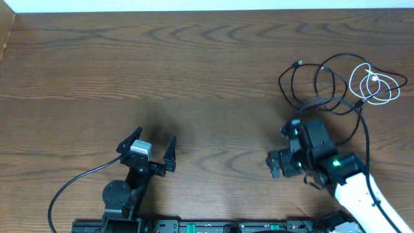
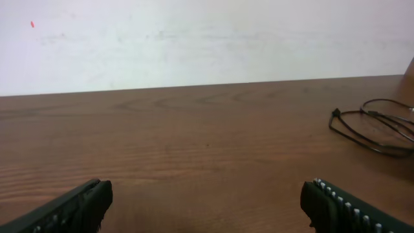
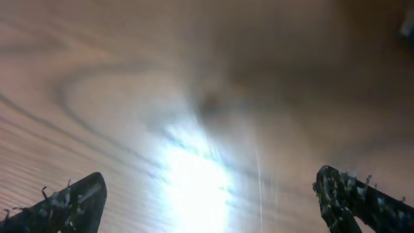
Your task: Untangle cables
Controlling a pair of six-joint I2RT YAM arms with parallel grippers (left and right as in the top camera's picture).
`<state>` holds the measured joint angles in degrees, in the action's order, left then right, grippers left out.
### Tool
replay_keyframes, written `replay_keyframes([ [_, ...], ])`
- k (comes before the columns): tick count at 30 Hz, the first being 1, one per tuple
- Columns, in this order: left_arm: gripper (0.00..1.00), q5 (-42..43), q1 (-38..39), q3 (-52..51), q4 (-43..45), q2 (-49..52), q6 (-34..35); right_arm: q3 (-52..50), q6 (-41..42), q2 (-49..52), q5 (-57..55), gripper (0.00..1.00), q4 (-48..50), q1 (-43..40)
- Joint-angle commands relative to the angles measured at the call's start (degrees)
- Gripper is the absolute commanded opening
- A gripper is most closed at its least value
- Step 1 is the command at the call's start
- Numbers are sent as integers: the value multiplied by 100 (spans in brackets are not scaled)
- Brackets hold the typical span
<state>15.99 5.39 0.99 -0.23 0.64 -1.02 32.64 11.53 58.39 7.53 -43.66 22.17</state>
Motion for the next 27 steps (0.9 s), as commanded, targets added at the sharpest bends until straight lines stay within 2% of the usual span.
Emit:
replay_keyframes([
  [1,98,50,17,-76,-236,-42,87,-669,0,-444,-96,99,422,-129],
  [11,98,50,17,-76,-236,-42,87,-2420,22,-1915,-107,99,1139,-345],
  [27,98,48,17,-76,-236,-42,87,-2420,22,-3794,-138,99,1217,-385],
])
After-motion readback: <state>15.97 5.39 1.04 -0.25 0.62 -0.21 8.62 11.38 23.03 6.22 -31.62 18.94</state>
